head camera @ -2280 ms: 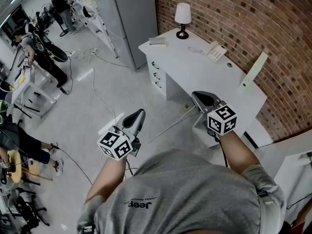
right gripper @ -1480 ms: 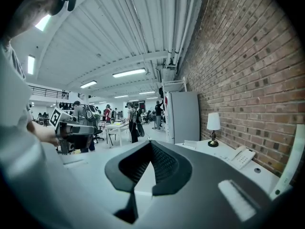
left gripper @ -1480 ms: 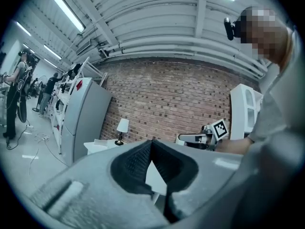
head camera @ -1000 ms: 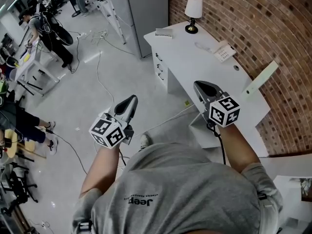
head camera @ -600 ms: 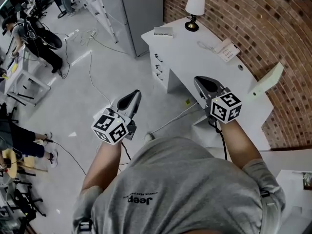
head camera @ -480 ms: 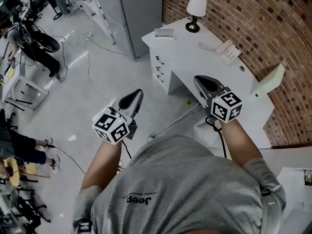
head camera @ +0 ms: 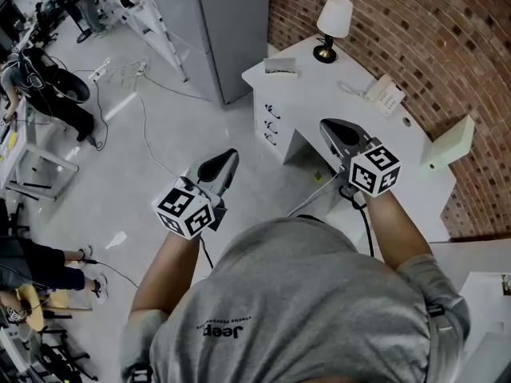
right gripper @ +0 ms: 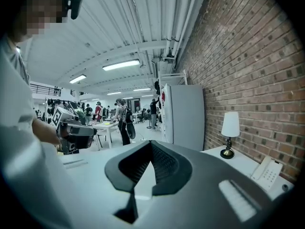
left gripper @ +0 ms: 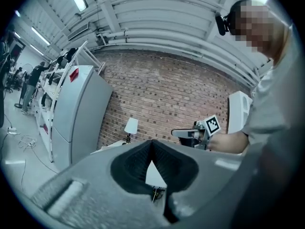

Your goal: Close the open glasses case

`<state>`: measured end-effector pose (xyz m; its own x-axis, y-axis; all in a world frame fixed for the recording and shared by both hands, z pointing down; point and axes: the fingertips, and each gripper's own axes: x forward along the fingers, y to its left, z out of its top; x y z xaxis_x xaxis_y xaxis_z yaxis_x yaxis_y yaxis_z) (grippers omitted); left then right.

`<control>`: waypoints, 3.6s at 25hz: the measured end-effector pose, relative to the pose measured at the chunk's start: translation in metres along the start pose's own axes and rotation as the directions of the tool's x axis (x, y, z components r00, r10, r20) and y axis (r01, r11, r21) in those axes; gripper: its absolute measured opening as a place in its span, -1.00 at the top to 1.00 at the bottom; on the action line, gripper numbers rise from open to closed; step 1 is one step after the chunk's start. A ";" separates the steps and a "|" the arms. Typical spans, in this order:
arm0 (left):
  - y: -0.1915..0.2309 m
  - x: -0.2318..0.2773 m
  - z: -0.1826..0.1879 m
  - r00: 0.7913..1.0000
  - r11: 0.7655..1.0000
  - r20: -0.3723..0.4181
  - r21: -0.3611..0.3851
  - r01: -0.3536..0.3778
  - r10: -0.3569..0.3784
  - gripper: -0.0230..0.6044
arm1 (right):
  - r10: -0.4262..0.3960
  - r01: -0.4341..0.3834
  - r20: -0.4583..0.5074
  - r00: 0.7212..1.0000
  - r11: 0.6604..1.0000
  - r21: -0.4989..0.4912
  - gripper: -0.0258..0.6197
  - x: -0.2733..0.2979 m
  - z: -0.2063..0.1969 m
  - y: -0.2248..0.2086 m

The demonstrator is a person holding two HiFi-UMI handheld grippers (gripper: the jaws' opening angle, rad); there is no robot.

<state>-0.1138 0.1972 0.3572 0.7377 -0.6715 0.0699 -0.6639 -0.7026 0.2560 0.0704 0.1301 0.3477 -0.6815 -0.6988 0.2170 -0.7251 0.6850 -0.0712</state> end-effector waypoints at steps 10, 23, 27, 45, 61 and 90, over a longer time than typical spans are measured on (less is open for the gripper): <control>0.064 0.031 0.001 0.998 0.998 -0.009 -0.009 -0.069 0.069 0.94 | 0.056 -0.056 -0.005 0.998 0.998 -0.004 0.89 0.077 -0.003 -0.050; 0.158 0.223 0.038 0.991 0.991 -0.026 0.026 -0.132 0.133 0.94 | 0.090 -0.089 0.014 0.996 0.996 -0.029 0.89 0.189 0.027 -0.255; 0.185 0.281 0.046 0.986 0.987 -0.052 0.018 -0.160 0.161 0.94 | 0.103 -0.102 0.016 0.995 0.994 -0.044 0.89 0.215 0.030 -0.312; 0.269 0.330 0.058 0.998 1.000 -0.057 -0.026 -0.011 0.010 0.94 | -0.028 0.028 0.028 0.999 1.000 0.005 0.89 0.262 0.041 -0.341; 0.281 0.325 0.073 0.999 1.000 -0.045 -0.026 -0.002 0.000 0.94 | 0.125 -0.132 -0.085 0.989 0.988 -0.081 0.11 0.287 0.043 -0.317; 0.362 0.380 -0.031 0.988 0.996 -0.151 -0.078 -0.046 0.034 0.94 | 0.206 -0.509 -0.670 0.714 0.809 -0.294 -0.43 0.429 -0.190 -0.355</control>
<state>-0.0699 -0.3048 0.5060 0.7249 -0.6517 0.2234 -0.6856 -0.6504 0.3271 0.0547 -0.3736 0.6511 -0.5691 -0.2199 0.7923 -0.2103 0.9705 0.1183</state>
